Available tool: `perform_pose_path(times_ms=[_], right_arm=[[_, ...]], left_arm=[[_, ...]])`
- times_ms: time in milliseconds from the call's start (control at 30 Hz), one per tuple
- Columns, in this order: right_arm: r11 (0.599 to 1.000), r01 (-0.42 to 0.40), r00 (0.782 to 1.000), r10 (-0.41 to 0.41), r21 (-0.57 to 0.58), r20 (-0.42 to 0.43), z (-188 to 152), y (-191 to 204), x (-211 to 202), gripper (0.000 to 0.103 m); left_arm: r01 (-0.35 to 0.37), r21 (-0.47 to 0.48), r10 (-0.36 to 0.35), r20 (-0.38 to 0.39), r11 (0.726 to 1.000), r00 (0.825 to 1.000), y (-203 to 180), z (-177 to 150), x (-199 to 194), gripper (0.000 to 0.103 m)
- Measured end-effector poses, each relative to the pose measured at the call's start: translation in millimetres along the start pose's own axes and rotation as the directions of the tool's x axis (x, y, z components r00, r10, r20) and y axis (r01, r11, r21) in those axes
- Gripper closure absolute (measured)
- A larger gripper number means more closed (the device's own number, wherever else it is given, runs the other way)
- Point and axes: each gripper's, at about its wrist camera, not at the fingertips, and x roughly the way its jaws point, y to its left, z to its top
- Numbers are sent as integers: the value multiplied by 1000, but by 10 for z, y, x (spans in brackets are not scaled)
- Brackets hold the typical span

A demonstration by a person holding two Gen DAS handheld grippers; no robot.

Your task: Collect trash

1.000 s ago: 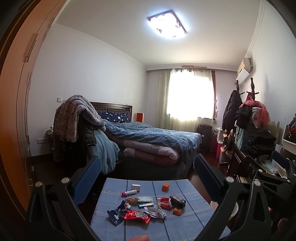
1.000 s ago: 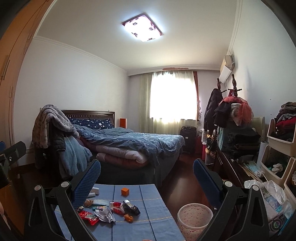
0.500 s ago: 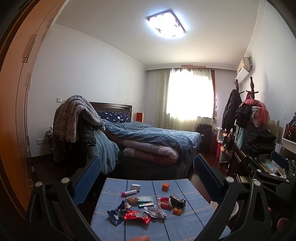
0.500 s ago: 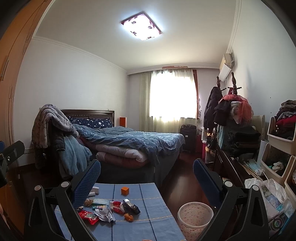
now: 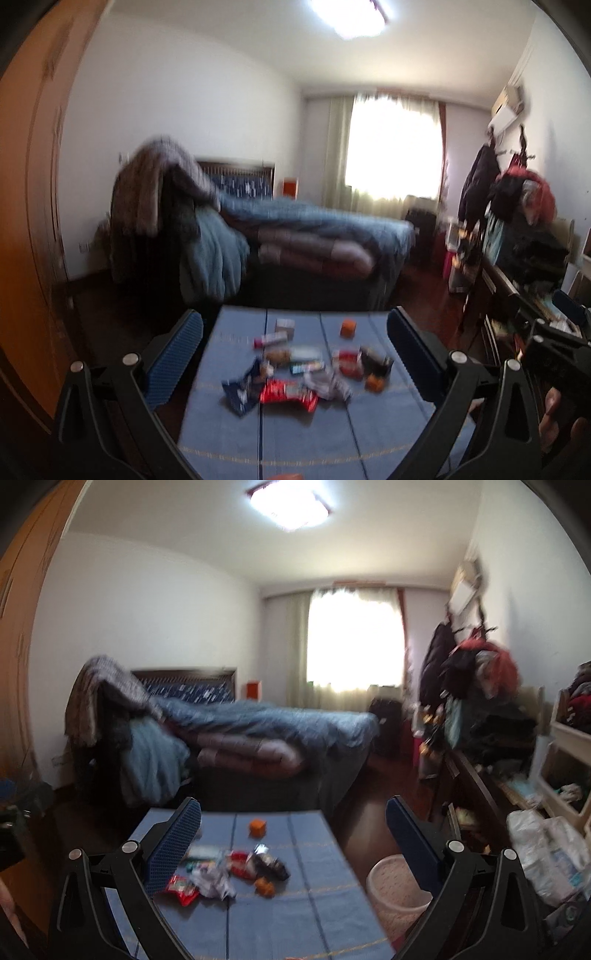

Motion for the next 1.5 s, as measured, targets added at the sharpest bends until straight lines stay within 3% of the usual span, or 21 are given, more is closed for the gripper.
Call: perform_pose_path(times_ms=[167, 333, 567, 667, 800, 933, 1000, 1067, 1167, 1300, 1433, 1500], right_arm=[[995, -88, 991, 83, -40, -102, -315, 151, 399, 3], [991, -132, 965, 124, -19, -233, -588, 195, 799, 3], [992, -128, 916, 120, 4, -382, -888, 187, 1297, 3], [992, -125, 903, 116, 7, -415, -952, 170, 1450, 3], [992, -127, 890, 113, -1, -442, -1022, 204, 1624, 3], [989, -146, 878, 132, 5, -460, -1081, 268, 1775, 3], [987, -160, 870, 145, 8, -471, -1109, 322, 1856, 3], [985, -172, 864, 153, 4, -480, -1131, 374, 1910, 3], [984, -180, 859, 153, -8, -488, -1180, 446, 1966, 3], [982, -191, 848, 162, -6, -505, -1226, 482, 2079, 3], [974, -227, 826, 202, 16, -526, -1273, 571, 2225, 8], [967, -252, 810, 222, 20, -543, -1297, 657, 2317, 15]], left_arm=[[-53, 14, 54, -133, 999, 990, 189, -367, 608, 3], [-111, 21, 112, -288, 994, 951, 345, -832, 1331, 3], [-15, -45, -6, -439, 999, 899, 366, -1291, 2075, 3], [-19, -22, 6, -470, 1000, 883, 306, -1438, 2257, 3], [-108, 5, 98, -460, 994, 883, 430, -1442, 2440, 3], [-187, -41, 144, -484, 982, 863, 739, -1340, 2808, 4], [-188, -31, 146, -510, 982, 848, 811, -1334, 3006, 4], [-166, 18, 148, -560, 986, 815, 802, -1381, 3229, 4], [-153, 74, 167, -588, 985, 791, 757, -1463, 3409, 4], [-151, 36, 142, -599, 988, 788, 805, -1489, 3447, 34], [-152, -31, 105, -588, 988, 802, 919, -1440, 3435, 70], [-146, -62, 84, -577, 987, 813, 972, -1436, 3414, 78]])
